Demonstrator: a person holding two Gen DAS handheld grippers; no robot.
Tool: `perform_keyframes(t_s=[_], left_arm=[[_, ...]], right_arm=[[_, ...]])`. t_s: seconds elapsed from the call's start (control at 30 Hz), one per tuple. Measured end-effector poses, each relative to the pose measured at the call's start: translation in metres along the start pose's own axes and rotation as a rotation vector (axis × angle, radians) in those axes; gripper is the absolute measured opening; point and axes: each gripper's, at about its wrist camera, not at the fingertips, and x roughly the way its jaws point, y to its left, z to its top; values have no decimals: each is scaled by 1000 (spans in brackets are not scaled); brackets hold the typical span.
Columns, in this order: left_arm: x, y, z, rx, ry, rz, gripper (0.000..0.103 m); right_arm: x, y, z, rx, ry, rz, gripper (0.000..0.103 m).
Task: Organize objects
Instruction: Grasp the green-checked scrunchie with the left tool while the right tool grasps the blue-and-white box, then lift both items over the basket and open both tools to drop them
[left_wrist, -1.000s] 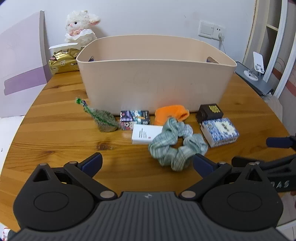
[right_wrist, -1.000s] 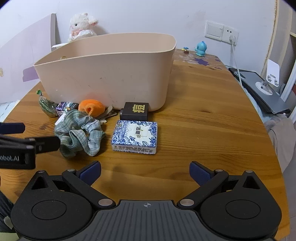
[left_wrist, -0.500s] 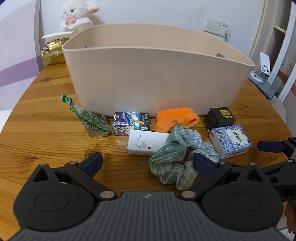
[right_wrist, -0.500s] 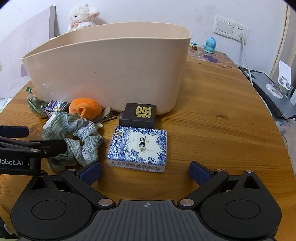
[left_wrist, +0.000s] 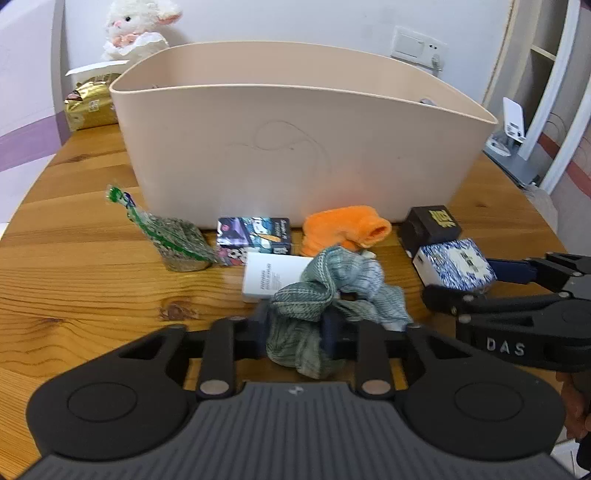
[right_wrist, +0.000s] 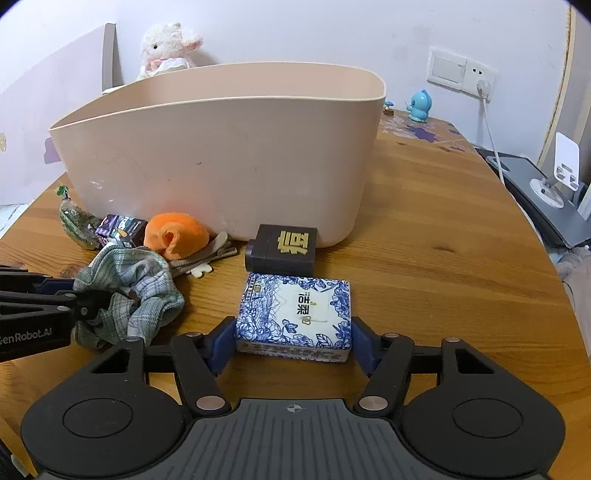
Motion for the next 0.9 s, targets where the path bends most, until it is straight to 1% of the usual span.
perform_keyframes(t_s=[0.07,0.1,0.27,0.43,0.63,0.8,0.9], left_arm=[[-4,0,-2,9,1,-4,19],[-5,-1,-4,11,1,-5,13],[-19,2,-8,10,-7,-14,10],[-44,4,-10,11,-49,-24,9],[-81,8,-1,25,-143,-12,9],[-110,16,17,38,-244,9,9],[-121,21,33,37,-297,30,9]], right_arm=[[-3,-1,-2,4,0,-3,61],[-6,-1,-3,5,-1,-2,61],[-26,0,-5,4,-32,-14,61],[-53,3,-2,-4,-86,-31,61],[-84,3,13,-17,-172,-59,61],[-99,1,32,-29,-241,-82,61],[-103,-1,47,-37,-279,-94,61]])
